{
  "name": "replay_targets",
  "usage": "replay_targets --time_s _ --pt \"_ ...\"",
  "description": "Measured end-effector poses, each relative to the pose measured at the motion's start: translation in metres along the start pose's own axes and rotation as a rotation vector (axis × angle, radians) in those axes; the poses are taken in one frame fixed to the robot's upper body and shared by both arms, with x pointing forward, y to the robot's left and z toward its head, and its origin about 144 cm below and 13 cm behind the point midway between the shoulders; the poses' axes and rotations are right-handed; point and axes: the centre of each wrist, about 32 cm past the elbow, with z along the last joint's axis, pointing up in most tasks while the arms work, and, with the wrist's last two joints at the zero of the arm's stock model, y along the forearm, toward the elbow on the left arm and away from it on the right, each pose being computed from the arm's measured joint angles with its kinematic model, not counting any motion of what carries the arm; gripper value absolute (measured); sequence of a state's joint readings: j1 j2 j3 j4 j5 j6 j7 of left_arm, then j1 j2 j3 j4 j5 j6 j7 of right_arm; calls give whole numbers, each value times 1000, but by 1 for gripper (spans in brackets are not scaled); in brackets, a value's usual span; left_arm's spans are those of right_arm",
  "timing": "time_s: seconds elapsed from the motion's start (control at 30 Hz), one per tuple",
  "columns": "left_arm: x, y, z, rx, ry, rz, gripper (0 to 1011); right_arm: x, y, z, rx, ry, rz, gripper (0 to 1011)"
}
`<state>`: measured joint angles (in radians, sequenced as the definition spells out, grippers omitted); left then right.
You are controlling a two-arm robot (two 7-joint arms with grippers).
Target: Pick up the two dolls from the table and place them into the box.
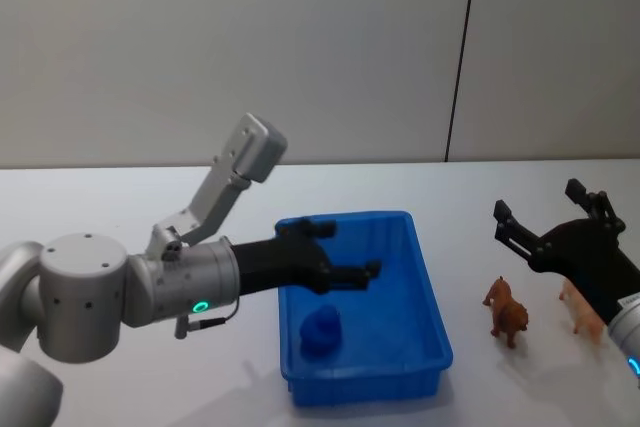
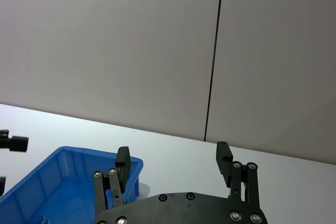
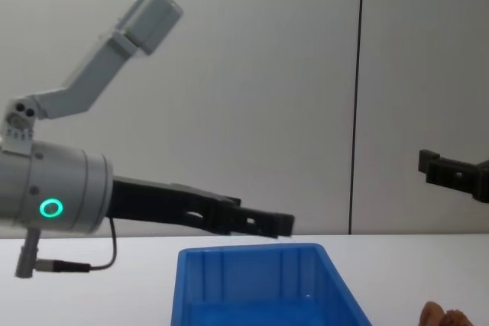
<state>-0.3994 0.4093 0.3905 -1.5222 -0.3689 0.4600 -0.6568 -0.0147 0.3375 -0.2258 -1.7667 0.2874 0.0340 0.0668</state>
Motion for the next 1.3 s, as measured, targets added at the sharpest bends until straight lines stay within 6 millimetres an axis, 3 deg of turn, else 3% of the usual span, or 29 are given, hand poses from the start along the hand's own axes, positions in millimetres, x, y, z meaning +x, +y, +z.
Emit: replay_targets --time_s 1.3 --pt "-39 53 0 -41 48 607 1001 1 -1 0 -1 -2 -2 1001"
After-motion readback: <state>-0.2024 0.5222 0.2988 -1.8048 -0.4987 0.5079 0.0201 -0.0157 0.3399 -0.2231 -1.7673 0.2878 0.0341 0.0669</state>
